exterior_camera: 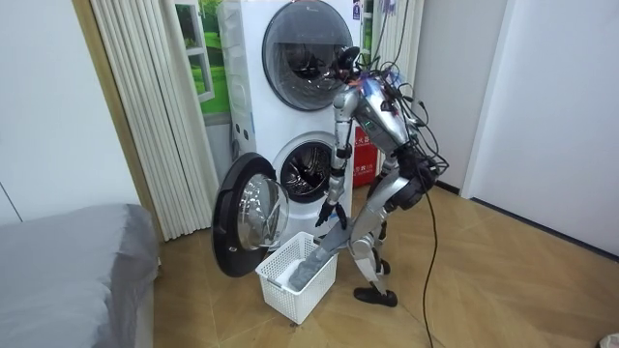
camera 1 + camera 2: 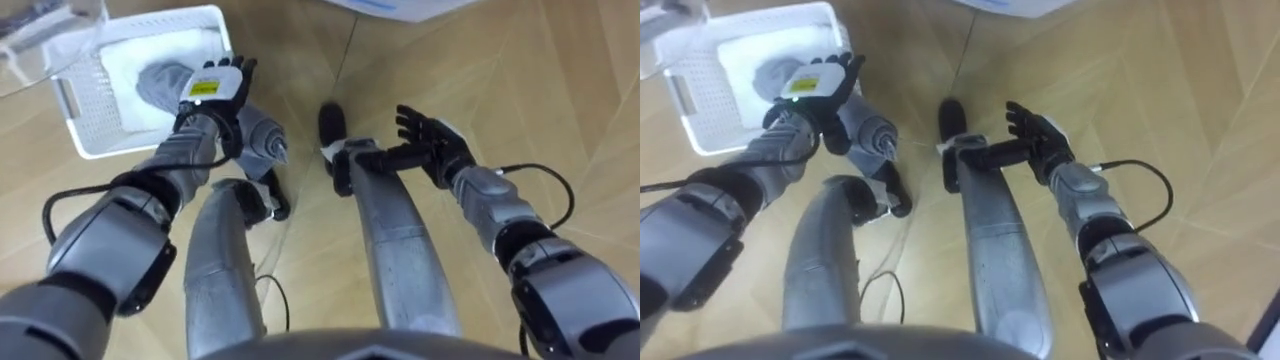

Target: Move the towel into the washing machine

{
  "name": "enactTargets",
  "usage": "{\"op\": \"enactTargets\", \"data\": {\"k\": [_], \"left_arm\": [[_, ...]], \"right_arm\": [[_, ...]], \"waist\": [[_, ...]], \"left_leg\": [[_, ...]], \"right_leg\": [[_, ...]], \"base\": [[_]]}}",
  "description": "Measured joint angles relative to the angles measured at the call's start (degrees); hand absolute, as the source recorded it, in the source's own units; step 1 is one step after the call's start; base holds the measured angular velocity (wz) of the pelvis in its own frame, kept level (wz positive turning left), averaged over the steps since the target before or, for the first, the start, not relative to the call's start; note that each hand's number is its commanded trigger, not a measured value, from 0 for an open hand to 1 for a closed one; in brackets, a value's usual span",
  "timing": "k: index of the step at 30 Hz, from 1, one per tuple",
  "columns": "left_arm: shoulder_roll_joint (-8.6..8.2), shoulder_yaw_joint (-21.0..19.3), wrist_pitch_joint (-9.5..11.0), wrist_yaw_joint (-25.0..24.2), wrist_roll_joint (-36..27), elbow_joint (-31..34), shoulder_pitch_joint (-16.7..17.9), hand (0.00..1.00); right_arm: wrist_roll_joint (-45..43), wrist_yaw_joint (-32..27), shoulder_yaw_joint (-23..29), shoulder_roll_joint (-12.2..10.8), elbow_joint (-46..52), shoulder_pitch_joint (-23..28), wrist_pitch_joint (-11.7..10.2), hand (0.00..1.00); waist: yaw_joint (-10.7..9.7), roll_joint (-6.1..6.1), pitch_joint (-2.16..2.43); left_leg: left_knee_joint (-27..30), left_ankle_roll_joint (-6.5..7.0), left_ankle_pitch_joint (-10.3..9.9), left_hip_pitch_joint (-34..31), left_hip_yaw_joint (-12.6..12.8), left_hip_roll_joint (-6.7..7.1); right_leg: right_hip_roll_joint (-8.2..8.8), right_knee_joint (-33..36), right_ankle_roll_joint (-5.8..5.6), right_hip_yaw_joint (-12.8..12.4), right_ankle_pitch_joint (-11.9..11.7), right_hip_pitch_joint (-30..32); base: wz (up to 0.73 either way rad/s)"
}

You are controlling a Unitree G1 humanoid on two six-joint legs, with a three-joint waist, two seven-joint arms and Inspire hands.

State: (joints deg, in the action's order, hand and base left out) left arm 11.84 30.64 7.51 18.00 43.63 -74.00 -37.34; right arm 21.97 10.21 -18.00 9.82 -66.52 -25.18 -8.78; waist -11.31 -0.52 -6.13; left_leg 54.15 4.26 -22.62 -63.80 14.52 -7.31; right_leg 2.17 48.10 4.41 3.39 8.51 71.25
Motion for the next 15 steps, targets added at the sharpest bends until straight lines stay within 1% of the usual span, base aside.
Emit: {"op": "enactTargets", "data": {"k": [2,4,6,8,11,13,15], "left_arm": [[0.18,0.1,-0.1,0.0,0.1,0.0,-0.1,0.0],[0.94,1.8,-0.3,0.3,1.8,0.0,-0.4,0.0],[1.01,2.9,-0.7,0.6,2.2,0.0,-0.6,0.0],[1.19,4.2,-1.0,0.6,2.4,0.0,-0.5,0.0],[1.04,5.7,-1.1,0.5,3.8,-0.1,-0.5,0.0],[1.05,5.9,-1.0,0.2,4.2,-0.1,-0.5,0.0],[1.14,6.3,-1.0,-0.4,4.3,-0.2,-0.5,0.0]], "right_arm": [[0.9,0.1,-0.5,0.1,0.0,-0.5,0.0,0.0],[1.7,0.4,-1.2,0.2,0.7,-1.1,-0.3,0.0],[2.5,0.4,-1.7,0.3,1.6,-1.1,-0.5,0.0],[3.0,0.4,-2.2,0.2,2.4,-1.1,-0.9,0.0],[4.4,0.5,-3.3,0.1,2.7,-1.1,-1.8,0.0],[4.8,0.7,-3.3,0.0,3.3,-1.1,-1.9,0.0],[4.8,1.1,-3.4,-0.3,3.6,-1.1,-2.2,0.0]], "waist": [[-0.3,0.02,0.01],[-1.1,0.06,0.04],[-1.5,0.07,0.04],[-2.5,0.1,0.06],[-2.9,0.22,0.09],[-3.5,0.38,0.1],[-4.0,0.52,0.08]], "left_leg": [[0.9,0.1,-0.2,-1.0,0.0,0.03],[2.1,0.25,-0.4,-2.8,-0.2,0.06],[3.0,0.41,-0.6,-4.1,-0.2,0.04],[4.3,0.52,-0.9,-5.4,-0.6,0.02],[5.6,0.63,-1.4,-6.5,-0.7,-0.37],[6.2,0.57,-1.8,-7.2,-0.7,-0.46],[6.8,0.6,-2.1,-7.8,-0.8,-0.84]], "right_leg": [[0.26,1.1,0.09,0.1,0.3,1.1],[0.56,2.5,0.15,0.1,0.6,2.9],[0.73,3.3,0.23,0.2,0.7,4.1],[1.0,4.5,0.25,0.5,1.1,5.3],[0.82,5.2,0.19,0.6,1.3,6.2],[0.84,5.7,0.12,0.6,1.4,6.8],[0.65,5.8,0.11,0.8,1.4,7.1]], "base": [[0.08],[0.07],[0.06],[0.06],[-0.04],[-0.04],[-0.07]]}}
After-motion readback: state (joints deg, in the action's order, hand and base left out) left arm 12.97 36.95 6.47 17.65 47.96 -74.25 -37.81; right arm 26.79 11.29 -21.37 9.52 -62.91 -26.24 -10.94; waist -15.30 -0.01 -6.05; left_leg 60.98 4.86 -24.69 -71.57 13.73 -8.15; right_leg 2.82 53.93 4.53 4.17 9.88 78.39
